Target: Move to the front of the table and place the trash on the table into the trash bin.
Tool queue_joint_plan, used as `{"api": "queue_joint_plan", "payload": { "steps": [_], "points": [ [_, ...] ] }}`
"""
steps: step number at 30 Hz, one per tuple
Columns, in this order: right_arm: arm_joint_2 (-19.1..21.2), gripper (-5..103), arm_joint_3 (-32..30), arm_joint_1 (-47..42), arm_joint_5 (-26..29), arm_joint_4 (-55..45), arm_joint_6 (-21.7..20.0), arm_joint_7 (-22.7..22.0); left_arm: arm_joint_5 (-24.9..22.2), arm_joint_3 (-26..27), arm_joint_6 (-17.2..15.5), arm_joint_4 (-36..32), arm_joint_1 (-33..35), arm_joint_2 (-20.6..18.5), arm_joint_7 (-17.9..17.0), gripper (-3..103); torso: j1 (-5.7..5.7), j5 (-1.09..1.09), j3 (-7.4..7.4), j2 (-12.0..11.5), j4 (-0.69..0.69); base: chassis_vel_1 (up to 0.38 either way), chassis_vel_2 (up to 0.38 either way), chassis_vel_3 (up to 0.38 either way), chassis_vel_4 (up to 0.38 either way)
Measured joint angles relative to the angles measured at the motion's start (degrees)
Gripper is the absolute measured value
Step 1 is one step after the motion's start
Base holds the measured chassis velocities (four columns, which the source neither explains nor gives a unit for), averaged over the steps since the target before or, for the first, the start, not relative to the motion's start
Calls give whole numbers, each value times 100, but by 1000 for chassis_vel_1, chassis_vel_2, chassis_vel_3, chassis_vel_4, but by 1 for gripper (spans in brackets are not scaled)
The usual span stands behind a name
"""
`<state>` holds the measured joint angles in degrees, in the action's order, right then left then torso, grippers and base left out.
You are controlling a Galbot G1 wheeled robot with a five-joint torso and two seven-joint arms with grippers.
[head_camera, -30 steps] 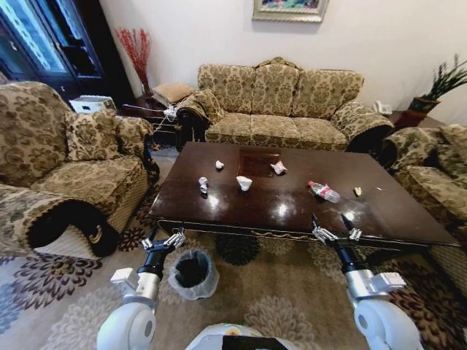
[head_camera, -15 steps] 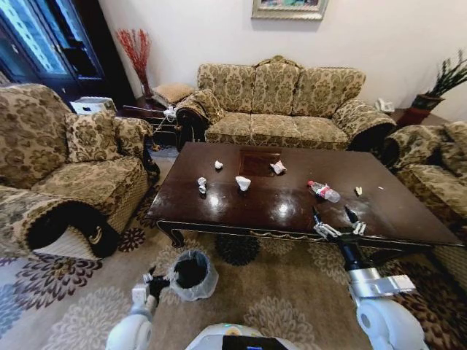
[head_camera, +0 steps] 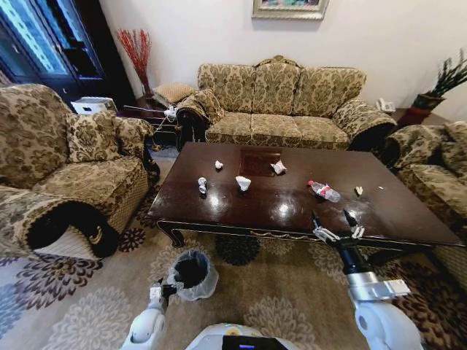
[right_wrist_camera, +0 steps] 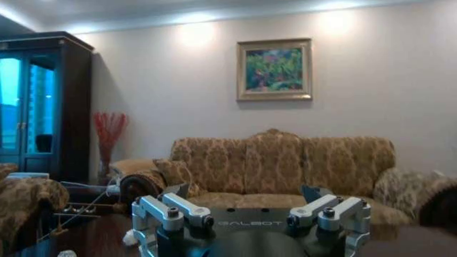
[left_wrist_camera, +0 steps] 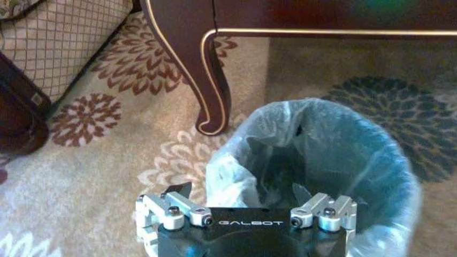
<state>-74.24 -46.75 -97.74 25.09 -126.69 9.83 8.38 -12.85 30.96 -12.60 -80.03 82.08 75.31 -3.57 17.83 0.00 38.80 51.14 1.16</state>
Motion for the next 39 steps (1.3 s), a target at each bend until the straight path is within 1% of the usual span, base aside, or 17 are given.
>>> {"api": "queue_joint_plan", "payload": {
  "steps": [3, 4, 9, 10, 18, 19, 21, 22, 23, 26, 28, 29, 31, 33, 35, 36, 39],
  "points": [
    [11, 100, 30, -68, -49, 17, 40, 22, 29, -49, 142, 586, -317, -74, 35, 97, 0, 0, 0, 0, 1, 0, 0, 0, 0],
    [11, 100, 30, -68, -49, 17, 40, 22, 29, -49, 142, 586, -317, -74, 35, 97, 0, 0, 0, 0, 1, 0, 0, 0, 0],
    [-3, 100, 15, -86, -69, -12, 111, 51, 36, -183, 222, 1284, -742, -114, 107, 97, 0, 0, 0, 0, 1, 0, 0, 0, 0],
    [-3, 100, 15, -86, -69, -12, 111, 51, 36, -183, 222, 1284, -742, -114, 107, 97, 0, 0, 0, 0, 1, 0, 0, 0, 0],
    [14, 100, -60, -206, -105, -45, 125, 79, 41, -303, 476, 2260, -1382, -109, 235, 97, 0, 0, 0, 0, 1, 0, 0, 0, 0],
    [14, 100, -60, -206, -105, -45, 125, 79, 41, -303, 476, 2260, -1382, -109, 235, 97, 0, 0, 0, 0, 1, 0, 0, 0, 0],
    [14, 100, -62, -210, -117, -14, 125, 78, 86, -349, 502, 2486, -1554, -109, 262, 97, 0, 0, 0, 0, 1, 0, 0, 0, 0],
    [14, 100, -57, -210, -135, -3, 123, 76, 151, -362, 488, 2596, -1643, -100, 262, 94, 0, 1, 0, 0, 1, 0, 0, 0, 0],
    [14, 100, -57, -210, -135, -3, 123, 76, 151, -362, 488, 2596, -1643, -100, 262, 94, 0, 1, 0, 0, 1, 0, 0, 0, 0],
    [-8, 100, -17, -215, -169, 4, 105, 64, 225, -372, 472, 2974, -1959, -60, 272, 81, 0, 0, 0, 0, 1, 0, 0, 0, 0],
    [-11, 100, -14, -222, -173, 3, 102, 61, 232, -373, 477, 3041, -2012, -56, 295, 81, 0, 1, 0, 0, 0, 0, 0, 0, 0],
    [-11, 100, -13, -233, -175, 1, 96, 49, 243, -376, 488, 3149, -2087, -48, 328, 74, 0, 0, 0, 0, 0, 0, 0, 0, 0],
    [24, 100, -31, -255, -175, -10, 69, 10, 267, -369, 427, 3283, -2193, -26, 360, 66, 0, 0, 0, 0, 0, 0, 0, 0, 0],
    [42, 100, -41, -263, -170, -24, 57, -9, 266, -357, 394, 3297, -2212, -18, 360, 66, 0, 0, 0, 0, 0, 0, 0, 0, 0],
    [54, 100, -55, -263, -156, -52, 39, -30, 261, -344, 314, 3292, -2215, -11, 361, 57, 0, 0, 0, 0, 0, 0, 0, 0, 0],
    [54, 100, -55, -263, -156, -52, 39, -30, 261, -344, 314, 3292, -2215, -11, 361, 57, 0, 0, 0, 0, 0, 0, 0, 0, 0],
    [15, 100, -53, -254, -148, -51, 35, -47, 261, -317, 190, 3234, -2192, -3, 353, 45, 0, 0, 0, 0, 0, 0, 0, 0, 0]
  ]
}}
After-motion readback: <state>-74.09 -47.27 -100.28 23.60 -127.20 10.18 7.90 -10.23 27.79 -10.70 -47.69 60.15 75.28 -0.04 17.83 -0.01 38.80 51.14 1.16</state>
